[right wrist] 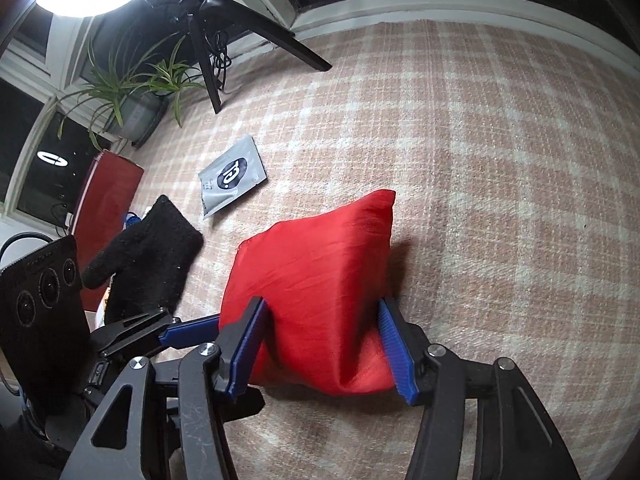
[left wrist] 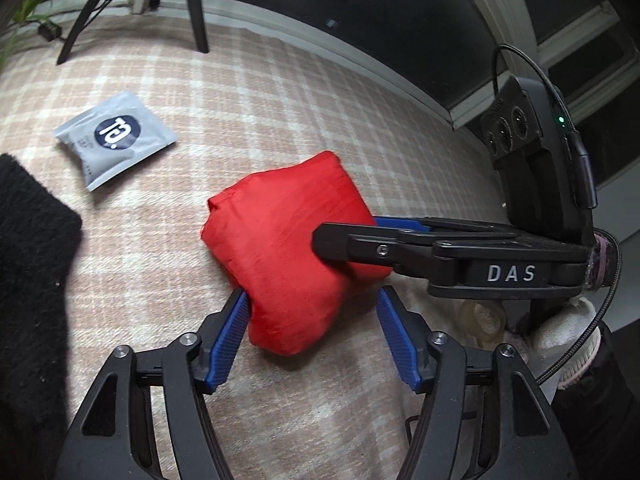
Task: Organize soft objects
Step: 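Close the left gripper on the red pouch while the right gripper also grips it, then carry the red pouch with both grippers into the box beside the mask bag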
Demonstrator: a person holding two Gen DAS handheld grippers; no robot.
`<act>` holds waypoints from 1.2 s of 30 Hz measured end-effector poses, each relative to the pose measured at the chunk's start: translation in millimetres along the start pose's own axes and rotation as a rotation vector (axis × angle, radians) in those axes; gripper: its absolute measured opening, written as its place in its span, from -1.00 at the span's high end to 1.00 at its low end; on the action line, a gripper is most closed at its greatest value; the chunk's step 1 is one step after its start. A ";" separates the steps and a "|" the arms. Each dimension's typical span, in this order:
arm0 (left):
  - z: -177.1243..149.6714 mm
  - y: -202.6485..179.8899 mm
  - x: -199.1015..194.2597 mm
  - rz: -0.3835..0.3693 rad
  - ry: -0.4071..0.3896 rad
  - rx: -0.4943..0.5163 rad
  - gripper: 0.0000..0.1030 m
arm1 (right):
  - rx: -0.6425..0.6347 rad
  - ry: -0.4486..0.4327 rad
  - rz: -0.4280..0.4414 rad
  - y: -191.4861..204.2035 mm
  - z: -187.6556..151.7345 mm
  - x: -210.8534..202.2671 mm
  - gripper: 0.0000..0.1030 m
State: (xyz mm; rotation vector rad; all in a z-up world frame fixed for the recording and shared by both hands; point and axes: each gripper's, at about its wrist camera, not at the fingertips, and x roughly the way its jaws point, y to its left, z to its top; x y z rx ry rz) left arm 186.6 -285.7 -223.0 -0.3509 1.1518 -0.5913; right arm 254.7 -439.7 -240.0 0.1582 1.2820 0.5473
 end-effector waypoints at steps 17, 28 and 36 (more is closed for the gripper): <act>-15.1 -8.7 -32.1 -0.034 -0.037 0.042 -0.20 | -0.002 -0.023 0.027 32.4 -20.2 -20.8 0.17; -35.3 -6.5 -105.7 -0.042 -0.155 0.063 -0.20 | -0.072 -0.083 0.055 103.4 -33.3 -47.1 0.17; -53.4 8.9 -165.2 -0.032 -0.265 0.055 -0.20 | -0.134 -0.104 0.078 163.7 -35.0 -54.7 0.17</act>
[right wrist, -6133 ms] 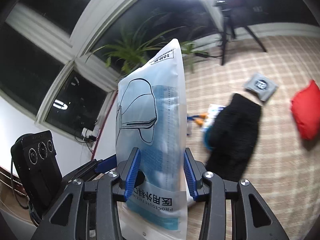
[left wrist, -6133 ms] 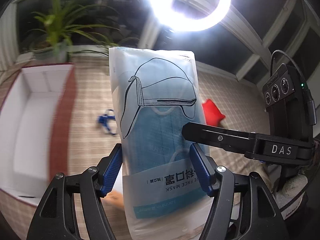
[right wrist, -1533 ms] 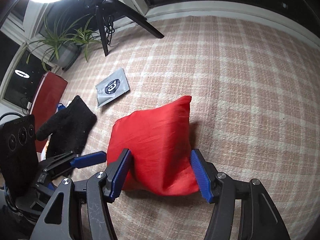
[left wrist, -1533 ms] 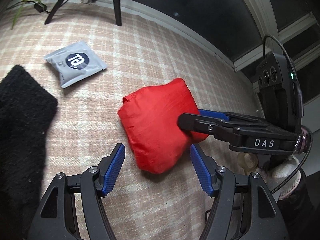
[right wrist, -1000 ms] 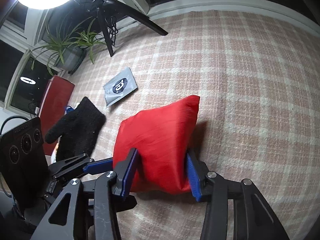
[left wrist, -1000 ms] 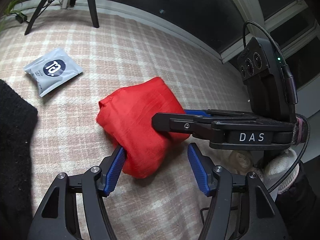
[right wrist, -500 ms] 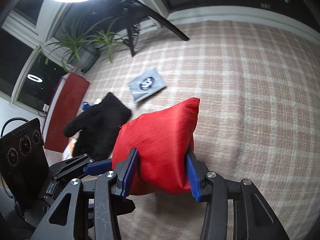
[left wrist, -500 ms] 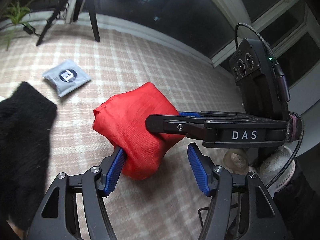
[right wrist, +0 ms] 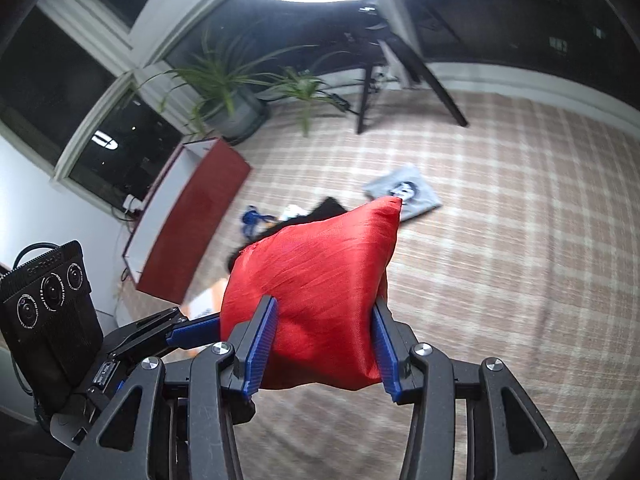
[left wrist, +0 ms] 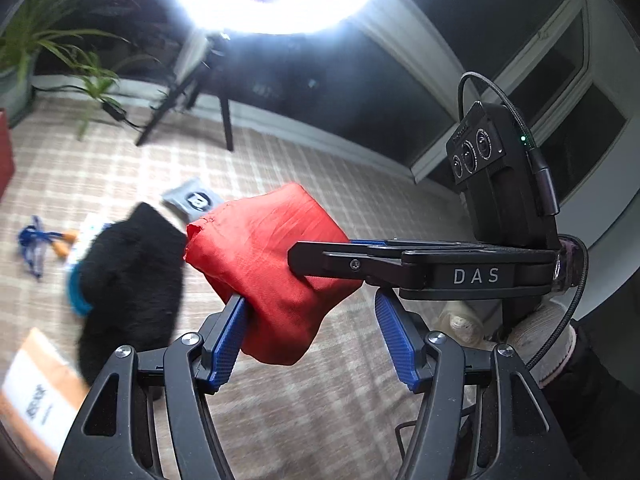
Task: Organize soft objects
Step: 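Carry the red pouch with both grippers into the box beside the mask bag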
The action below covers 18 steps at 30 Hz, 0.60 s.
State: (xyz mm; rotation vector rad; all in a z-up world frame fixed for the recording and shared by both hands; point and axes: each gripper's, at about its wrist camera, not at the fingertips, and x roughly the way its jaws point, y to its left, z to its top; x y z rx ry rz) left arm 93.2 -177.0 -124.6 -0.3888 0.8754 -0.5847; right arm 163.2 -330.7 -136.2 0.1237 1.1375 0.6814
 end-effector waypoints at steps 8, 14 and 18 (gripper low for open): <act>-5.0 36.2 -69.7 0.046 -0.104 -0.033 -0.20 | -0.077 0.002 0.050 76.5 15.8 21.0 0.17; -7.2 73.8 -123.0 0.088 -0.170 -0.072 -0.20 | -0.158 0.014 0.078 145.4 30.9 50.2 0.17; -8.5 104.3 -158.4 0.118 -0.207 -0.102 -0.20 | -0.201 0.022 0.097 190.5 40.3 75.9 0.17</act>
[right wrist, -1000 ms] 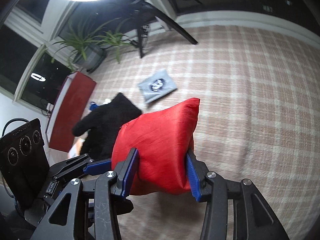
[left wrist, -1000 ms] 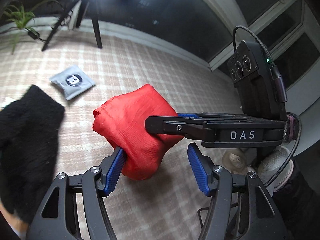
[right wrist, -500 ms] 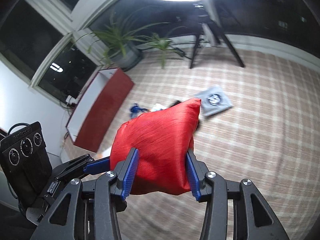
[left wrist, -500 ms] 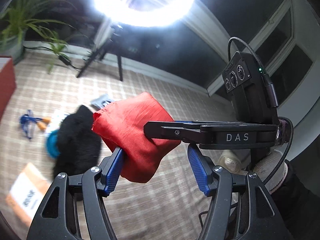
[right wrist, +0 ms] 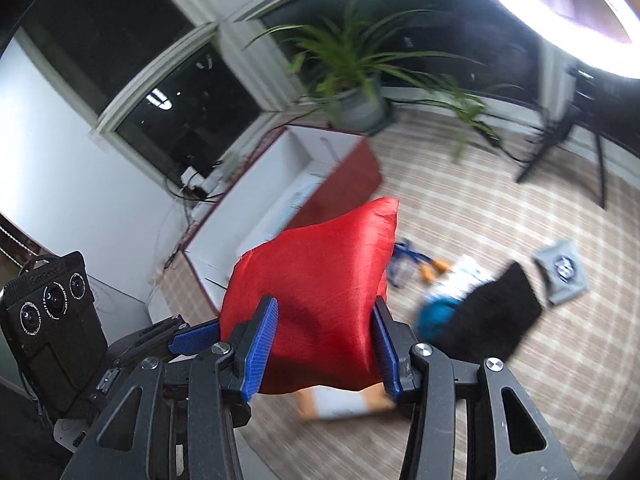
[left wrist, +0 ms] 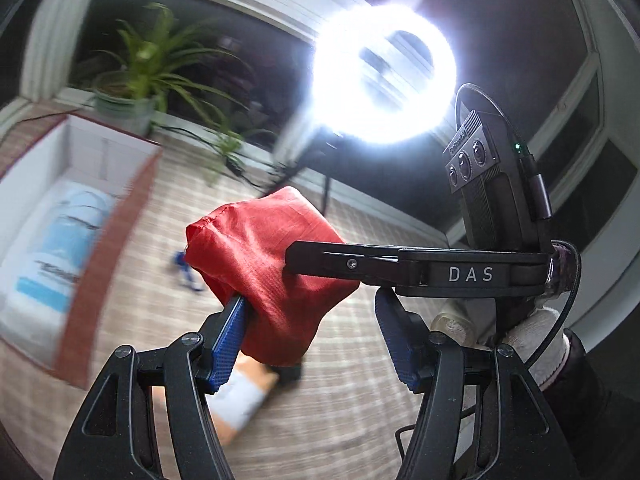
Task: Organize soft objects
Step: 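Carry the red pouch with both grippers into the box beside the mask bag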
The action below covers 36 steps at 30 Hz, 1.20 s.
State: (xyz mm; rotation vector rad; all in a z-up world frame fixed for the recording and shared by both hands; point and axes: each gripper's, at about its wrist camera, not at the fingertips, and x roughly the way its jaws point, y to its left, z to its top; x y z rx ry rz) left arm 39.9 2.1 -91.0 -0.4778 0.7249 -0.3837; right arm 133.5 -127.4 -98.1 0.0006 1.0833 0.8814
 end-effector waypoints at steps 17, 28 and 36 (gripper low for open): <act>20.6 94.8 -66.9 0.118 -0.086 -0.071 -0.20 | -0.114 0.039 0.039 97.9 50.9 94.1 0.17; 30.1 134.2 -72.1 0.202 -0.083 -0.068 -0.20 | -0.137 0.073 0.017 118.0 70.7 137.3 0.17; 38.8 148.1 -65.6 0.289 -0.073 -0.023 -0.20 | -0.163 0.075 -0.032 121.7 78.6 153.3 0.17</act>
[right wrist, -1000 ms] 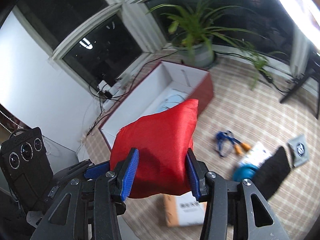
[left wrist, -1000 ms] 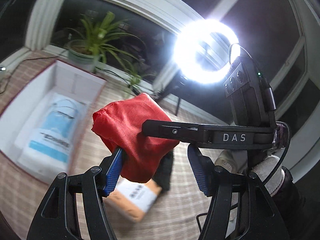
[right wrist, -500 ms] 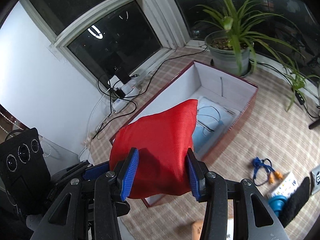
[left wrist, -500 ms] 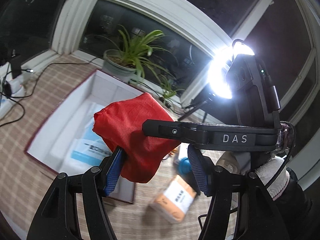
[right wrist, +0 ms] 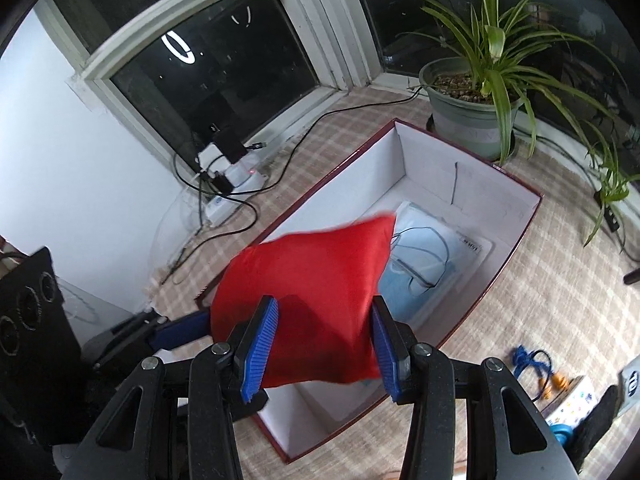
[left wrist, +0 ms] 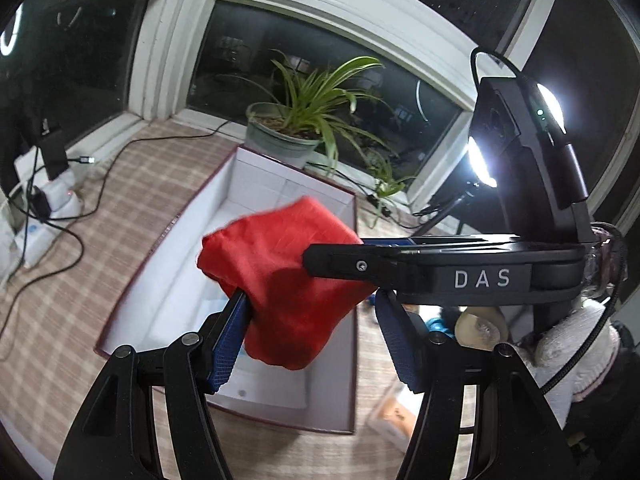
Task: Organize soft objects
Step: 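Carry the red pouch with both grippers into the box beside the mask bag, then open both grippers and move them toward the black fuzzy glove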
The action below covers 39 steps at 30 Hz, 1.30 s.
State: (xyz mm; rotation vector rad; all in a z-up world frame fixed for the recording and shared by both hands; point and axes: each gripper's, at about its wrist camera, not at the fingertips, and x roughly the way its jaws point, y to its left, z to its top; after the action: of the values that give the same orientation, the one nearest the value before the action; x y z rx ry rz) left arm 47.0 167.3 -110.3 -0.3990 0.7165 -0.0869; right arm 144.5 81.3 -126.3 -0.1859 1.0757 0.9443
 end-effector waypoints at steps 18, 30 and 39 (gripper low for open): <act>4.9 -5.6 -3.2 0.096 -0.021 0.073 -0.20 | -0.025 -0.038 -0.042 -7.4 -4.3 -12.6 0.11; 1.0 -15.3 -12.7 0.118 -0.031 0.097 -0.25 | -0.005 -0.089 -0.084 -22.5 -24.6 -42.9 -0.19; -17.0 -26.6 -15.3 0.052 0.003 0.091 -0.28 | 0.117 -0.177 -0.140 -73.2 -80.5 -104.2 -0.33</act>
State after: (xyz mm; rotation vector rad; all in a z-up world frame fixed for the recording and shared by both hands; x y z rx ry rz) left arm 25.9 140.5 -102.2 -0.2929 0.7227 -0.0706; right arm 129.9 -66.9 -103.7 -0.0784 0.9385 0.7557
